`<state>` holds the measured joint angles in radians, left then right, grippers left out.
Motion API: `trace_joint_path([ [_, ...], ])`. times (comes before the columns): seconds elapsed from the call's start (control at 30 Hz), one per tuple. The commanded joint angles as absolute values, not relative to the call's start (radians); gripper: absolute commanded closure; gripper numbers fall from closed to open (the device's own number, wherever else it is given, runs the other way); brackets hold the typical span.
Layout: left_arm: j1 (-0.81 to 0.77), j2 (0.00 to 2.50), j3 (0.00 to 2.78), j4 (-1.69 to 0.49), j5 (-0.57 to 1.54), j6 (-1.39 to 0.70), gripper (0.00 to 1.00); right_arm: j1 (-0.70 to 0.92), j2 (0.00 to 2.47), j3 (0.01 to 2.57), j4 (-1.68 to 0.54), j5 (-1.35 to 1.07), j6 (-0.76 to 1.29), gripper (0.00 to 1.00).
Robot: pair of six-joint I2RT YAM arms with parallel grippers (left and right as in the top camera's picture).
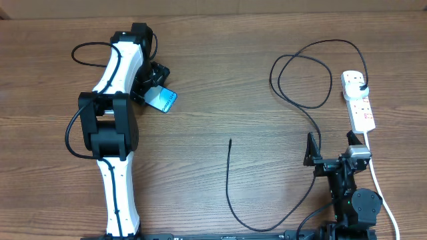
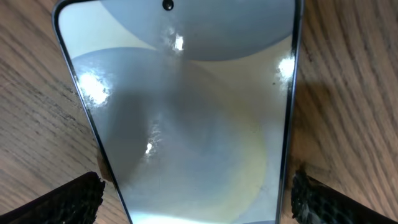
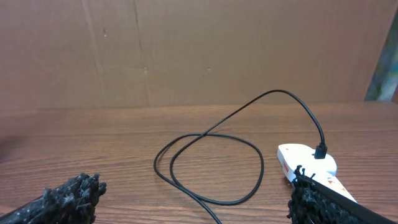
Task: Plug charger to phone and switch on socket
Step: 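Close the left gripper on the phone's bottom end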
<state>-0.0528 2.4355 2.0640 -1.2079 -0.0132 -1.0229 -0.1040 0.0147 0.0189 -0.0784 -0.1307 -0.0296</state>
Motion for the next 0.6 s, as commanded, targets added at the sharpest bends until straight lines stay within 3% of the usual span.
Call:
trace_joint_path([
  [0.0,-0.060,2.448,2.068,-1.202,-0.032,-1.048,0.00,-0.105,0.003,0.008,-0.073,-0.125,-0.027,0.00],
  [0.57,-0.060,2.448,2.028,-1.189,-0.026,-1.063,0.00,-0.105,0.003,0.008,-0.073,-0.125,-0.027,0.00],
])
